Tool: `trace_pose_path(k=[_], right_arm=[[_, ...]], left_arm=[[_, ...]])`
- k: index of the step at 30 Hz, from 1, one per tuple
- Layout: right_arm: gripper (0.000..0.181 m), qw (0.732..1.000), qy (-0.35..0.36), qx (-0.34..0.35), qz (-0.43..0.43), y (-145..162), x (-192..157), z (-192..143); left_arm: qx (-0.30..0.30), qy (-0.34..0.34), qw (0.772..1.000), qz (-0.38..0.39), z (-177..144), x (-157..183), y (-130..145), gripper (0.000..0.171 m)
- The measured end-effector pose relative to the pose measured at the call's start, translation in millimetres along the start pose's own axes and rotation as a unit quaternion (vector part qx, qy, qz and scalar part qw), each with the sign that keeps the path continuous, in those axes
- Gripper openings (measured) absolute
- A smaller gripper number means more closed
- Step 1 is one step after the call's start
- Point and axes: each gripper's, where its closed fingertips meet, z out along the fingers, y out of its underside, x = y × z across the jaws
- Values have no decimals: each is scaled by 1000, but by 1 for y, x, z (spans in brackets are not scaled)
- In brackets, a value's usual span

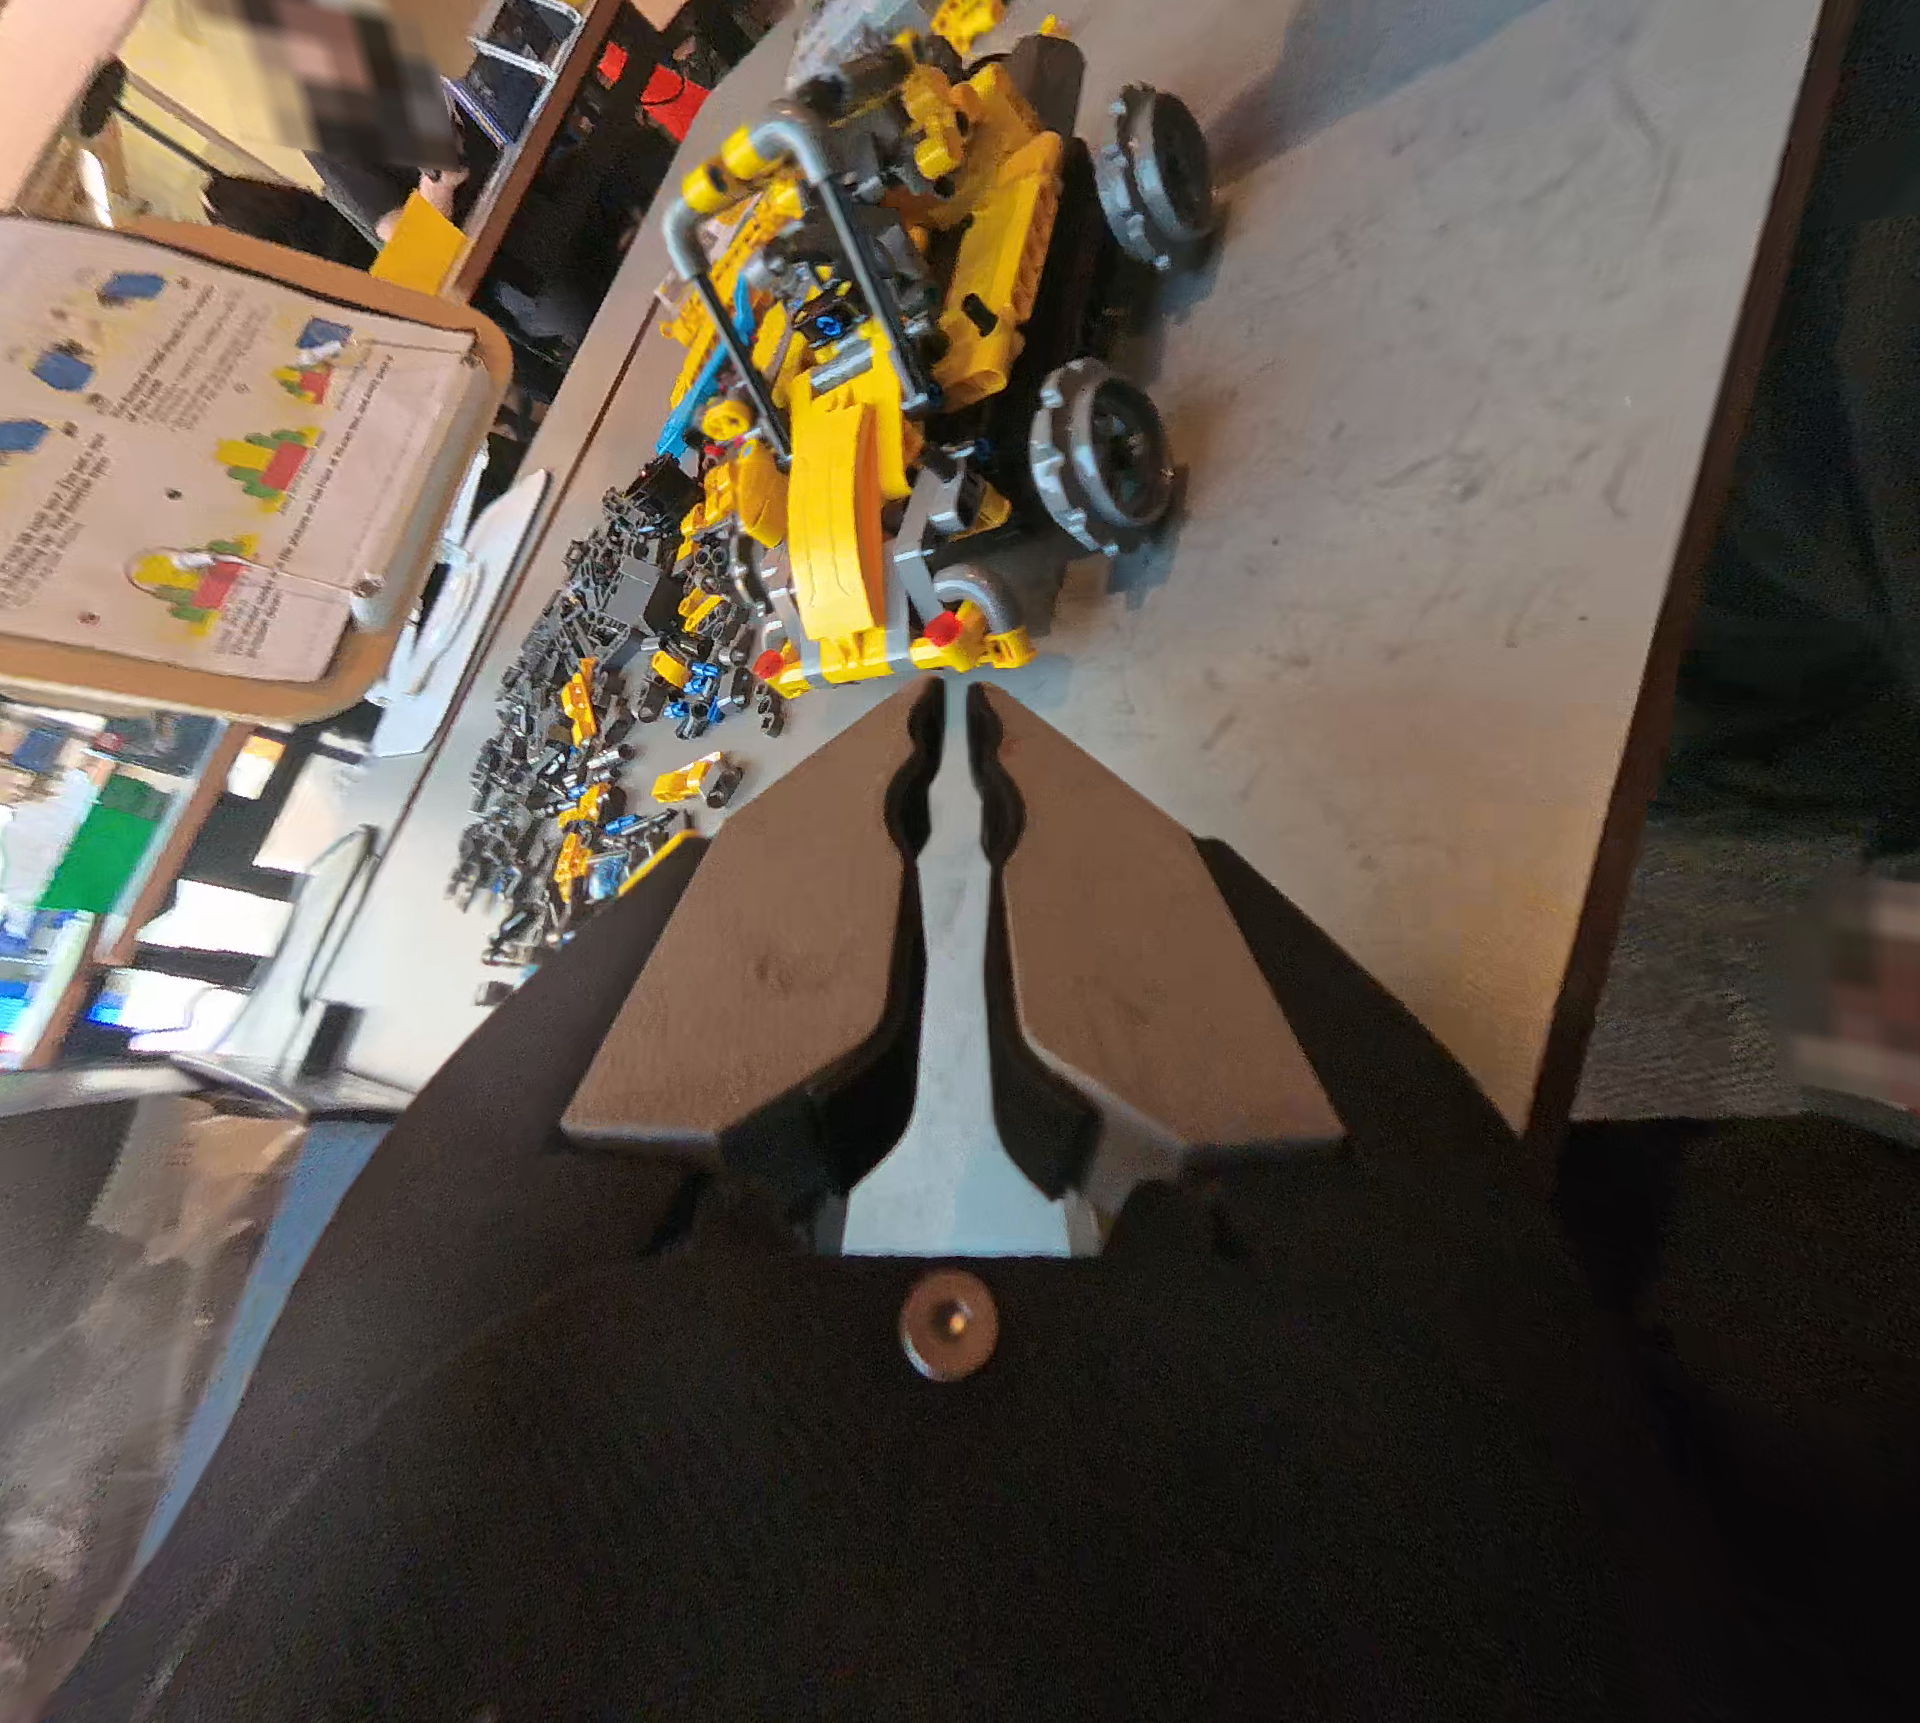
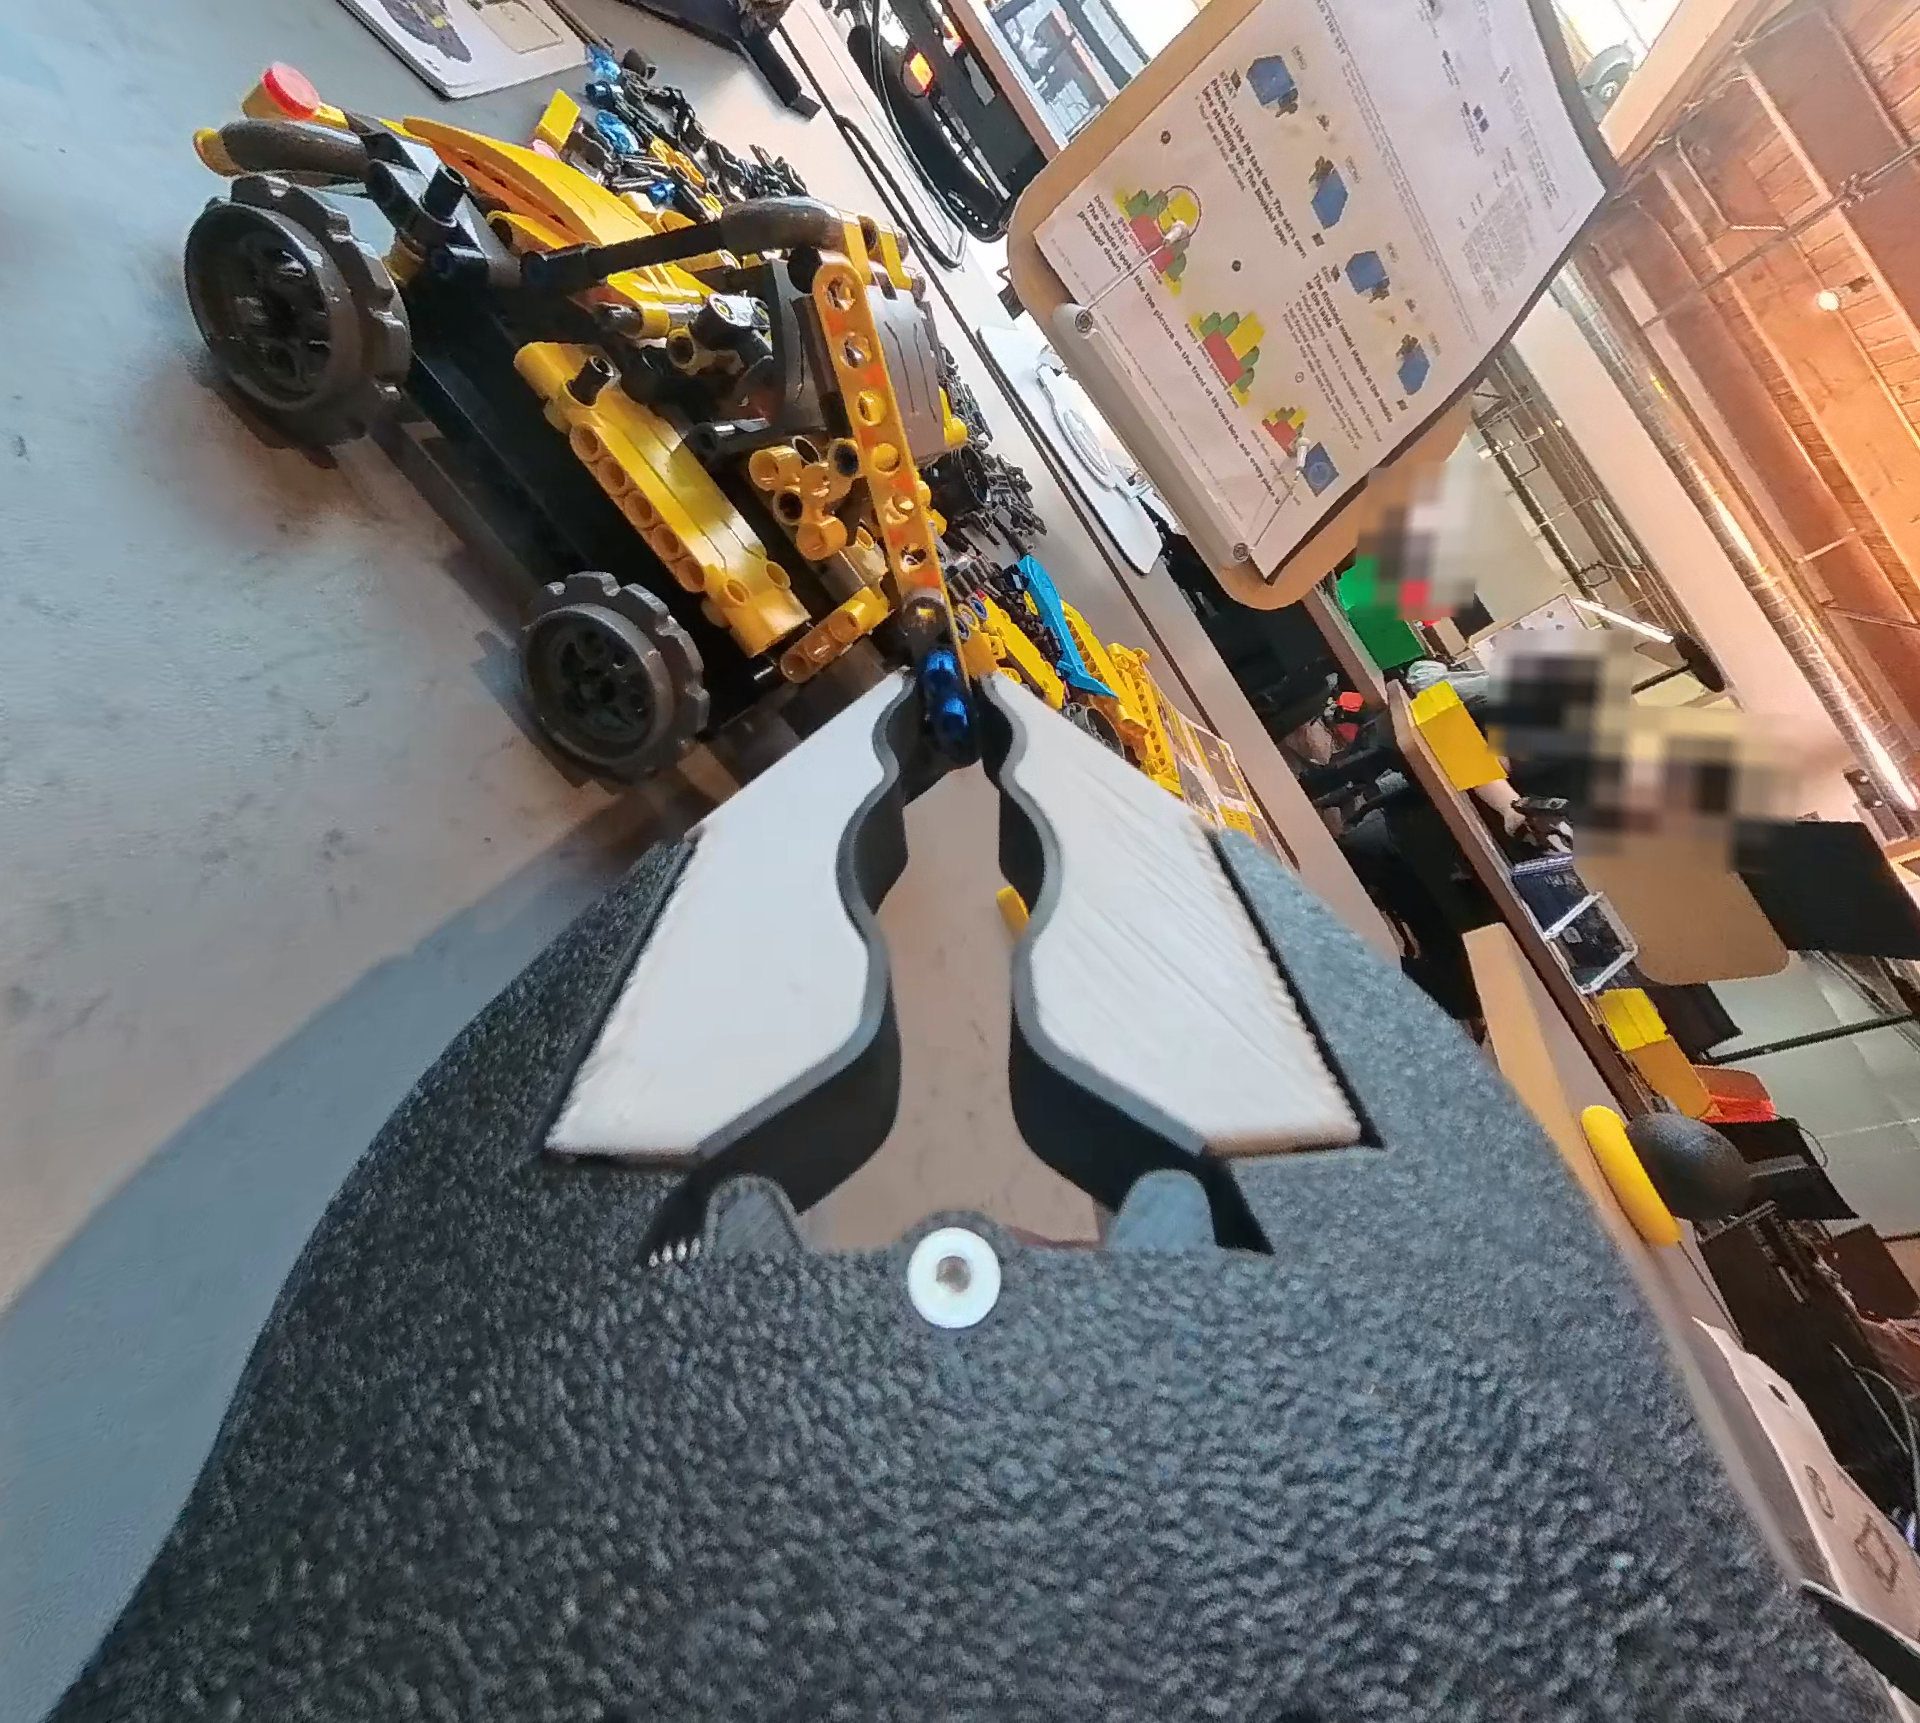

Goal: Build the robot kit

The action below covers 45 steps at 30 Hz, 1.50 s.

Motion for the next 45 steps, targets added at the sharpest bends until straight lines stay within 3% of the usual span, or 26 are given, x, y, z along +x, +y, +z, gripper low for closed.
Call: trace_pose_path(k=[3, 5, 7, 8, 11, 18, 26, 35, 39, 40, 45], right_arm=[[9, 1000, -3, -1, -4, 1, -1, 0], [9, 1000, -2, 0, -4, 0, -1, -1], [9, 1000, -12, 1, -1, 1, -3, -3], [9, 1000, -19, 2, 2, 2, -4, -4], [9, 998, -54, 2, 16, 7, -10, -4], [9, 999, -52, 8, 14, 7, -7, -5], [9, 1000, -16, -7, 7, 18, 7, -7], [9, 992, -18, -4, -121, 9, -18, -5], [10, 981, 22, 0, -194, 3, -19, -5], [10, 977, 32, 3, -211, 2, -19, -5], [9, 973, 55, 7, -224, 0, -14, -7]], left_arm=[[-3, 26, 998, -55, 1, -5, 2, 9], [-16, 40, 996, -82, 2, -4, 4, 28], [-29, 47, 992, -116, 3, -3, 5, 64], [-34, 56, 989, -133, 4, -1, 4, 74], [-38, 83, 980, -178, 5, 1, 4, 82], [-15, 119, 960, -254, 22, -17, -3, 101], [3, 206, 933, -294, 48, -34, -22, 104], [-6, 285, 910, -300, 82, -26, -33, 104], [-11, 301, 909, -289, 90, -22, -34, 105], [-4, 301, 910, -287, 91, -23, -36, 99], [67, 231, 934, -265, 75, -50, -56, 92]])
